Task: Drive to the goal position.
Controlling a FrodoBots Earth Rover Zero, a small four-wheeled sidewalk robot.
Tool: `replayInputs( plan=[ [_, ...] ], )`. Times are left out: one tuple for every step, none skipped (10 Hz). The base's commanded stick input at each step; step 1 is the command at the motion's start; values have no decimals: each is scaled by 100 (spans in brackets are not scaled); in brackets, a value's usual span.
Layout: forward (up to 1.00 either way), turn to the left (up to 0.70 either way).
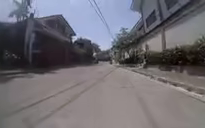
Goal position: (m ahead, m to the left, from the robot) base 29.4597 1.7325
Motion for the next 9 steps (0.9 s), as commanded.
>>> replayInputs(
  plan=[
    [100,-40],
    [100,-38],
    [100,-7],
    [100,0],
    [100,0],
    [100,0],
    [100,0],
    [100,0],
    [100,-8]
  ],
)
